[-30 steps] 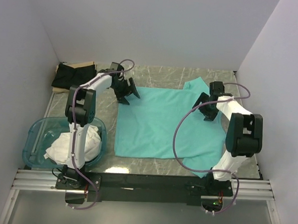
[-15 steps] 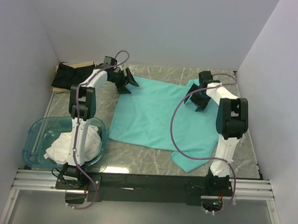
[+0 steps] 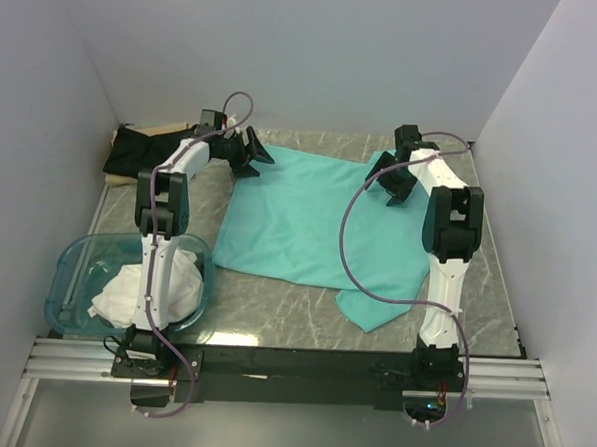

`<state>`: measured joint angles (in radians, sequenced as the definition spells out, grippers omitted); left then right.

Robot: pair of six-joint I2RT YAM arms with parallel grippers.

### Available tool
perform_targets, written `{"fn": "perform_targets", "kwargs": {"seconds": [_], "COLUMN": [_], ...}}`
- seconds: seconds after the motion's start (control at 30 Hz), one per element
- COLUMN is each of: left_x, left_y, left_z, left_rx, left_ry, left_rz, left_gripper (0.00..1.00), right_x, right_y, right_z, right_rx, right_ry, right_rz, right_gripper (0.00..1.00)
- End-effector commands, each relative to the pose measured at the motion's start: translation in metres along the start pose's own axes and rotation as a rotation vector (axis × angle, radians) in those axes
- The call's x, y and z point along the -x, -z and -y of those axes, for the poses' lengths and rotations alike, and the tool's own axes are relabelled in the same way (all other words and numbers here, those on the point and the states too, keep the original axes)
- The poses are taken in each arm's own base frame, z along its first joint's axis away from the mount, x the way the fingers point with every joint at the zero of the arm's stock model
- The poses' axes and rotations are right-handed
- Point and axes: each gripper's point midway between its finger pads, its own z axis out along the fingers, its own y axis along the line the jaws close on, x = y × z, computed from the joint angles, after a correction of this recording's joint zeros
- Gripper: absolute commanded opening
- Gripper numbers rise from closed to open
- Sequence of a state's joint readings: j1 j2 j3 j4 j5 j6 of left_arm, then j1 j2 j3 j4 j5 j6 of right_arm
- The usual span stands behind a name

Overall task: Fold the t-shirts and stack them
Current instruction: Flatten the tshirt out

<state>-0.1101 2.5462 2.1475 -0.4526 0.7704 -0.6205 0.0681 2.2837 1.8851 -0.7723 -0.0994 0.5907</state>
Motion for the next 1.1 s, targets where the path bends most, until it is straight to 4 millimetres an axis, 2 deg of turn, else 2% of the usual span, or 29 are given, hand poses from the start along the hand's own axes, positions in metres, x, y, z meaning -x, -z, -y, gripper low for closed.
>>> {"fn": "perform_targets", "kwargs": {"seconds": [0.0, 0.07, 0.1, 0.17, 0.2, 0.3, 0.4, 0.47, 0.5, 0.53, 0.6, 0.67, 0.7, 0.73, 0.77, 0.8, 0.83, 0.97, 1.07], "left_x": [0.028, 0.029, 0.031, 0.03, 0.032, 0.029, 0.017, 0.006, -0.001, -0.017, -0.033, -0.062, -0.069, -0.085, -0.093, -0.098, -0.11, -0.124, -0.128], "left_y": [0.028, 0.035, 0.043, 0.051, 0.06, 0.075, 0.083, 0.082, 0.083, 0.08, 0.081, 0.075, 0.077, 0.074, 0.073, 0.075, 0.074, 0.075, 0.074], "left_z": [0.055, 0.064, 0.076, 0.083, 0.094, 0.105, 0.101, 0.088, 0.09, 0.076, 0.073, 0.059, 0.057, 0.045, 0.041, 0.039, 0.028, 0.008, -0.003], "left_rx": [-0.078, -0.088, -0.098, -0.092, -0.096, -0.081, -0.033, 0.032, 0.05, 0.092, 0.137, 0.173, 0.187, 0.211, 0.223, 0.237, 0.26, 0.323, 0.363], "left_ry": [-0.144, -0.155, -0.174, -0.186, -0.216, -0.251, -0.252, -0.239, -0.258, -0.232, -0.243, -0.21, -0.205, -0.176, -0.167, -0.159, -0.135, -0.095, -0.083], "left_rz": [0.096, 0.107, 0.121, 0.13, 0.146, 0.157, 0.139, 0.124, 0.112, 0.073, 0.051, -0.017, -0.026, -0.063, -0.077, -0.077, -0.099, -0.12, -0.126], "left_gripper": [0.83, 0.83, 0.83, 0.83, 0.83, 0.83, 0.83, 0.82, 0.82, 0.82, 0.82, 0.82, 0.82, 0.81, 0.82, 0.81, 0.81, 0.81, 0.81], "right_x": [0.009, 0.013, 0.014, 0.019, 0.02, 0.024, 0.019, 0.015, 0.005, 0.0, -0.016, -0.034, -0.037, -0.042, -0.053, -0.056, -0.061, -0.082, -0.089], "right_y": [0.015, 0.025, 0.027, 0.038, 0.043, 0.06, 0.074, 0.086, 0.082, 0.083, 0.084, 0.083, 0.082, 0.081, 0.078, 0.077, 0.074, 0.062, 0.054], "right_z": [-0.014, -0.024, -0.024, -0.028, -0.028, -0.028, -0.025, -0.022, -0.014, -0.011, -0.002, 0.009, 0.012, 0.016, 0.024, 0.026, 0.03, 0.049, 0.058], "right_rx": [0.032, 0.084, 0.09, 0.105, 0.107, 0.116, 0.116, 0.12, 0.104, 0.101, 0.097, 0.086, 0.087, 0.084, 0.071, 0.072, 0.066, 0.029, 0.002], "right_ry": [0.011, 0.034, 0.046, 0.062, 0.078, 0.101, 0.11, 0.111, 0.109, 0.108, 0.102, 0.102, 0.097, 0.094, 0.09, 0.086, 0.084, 0.075, 0.076], "right_rz": [0.022, 0.04, 0.049, 0.074, 0.082, 0.116, 0.135, 0.146, 0.122, 0.118, 0.103, 0.081, 0.083, 0.08, 0.061, 0.062, 0.055, 0.017, 0.002], "right_gripper": [0.83, 0.83, 0.83, 0.83, 0.83, 0.83, 0.83, 0.83, 0.83, 0.83, 0.83, 0.83, 0.83, 0.83, 0.83, 0.83, 0.83, 0.83, 0.83]}}
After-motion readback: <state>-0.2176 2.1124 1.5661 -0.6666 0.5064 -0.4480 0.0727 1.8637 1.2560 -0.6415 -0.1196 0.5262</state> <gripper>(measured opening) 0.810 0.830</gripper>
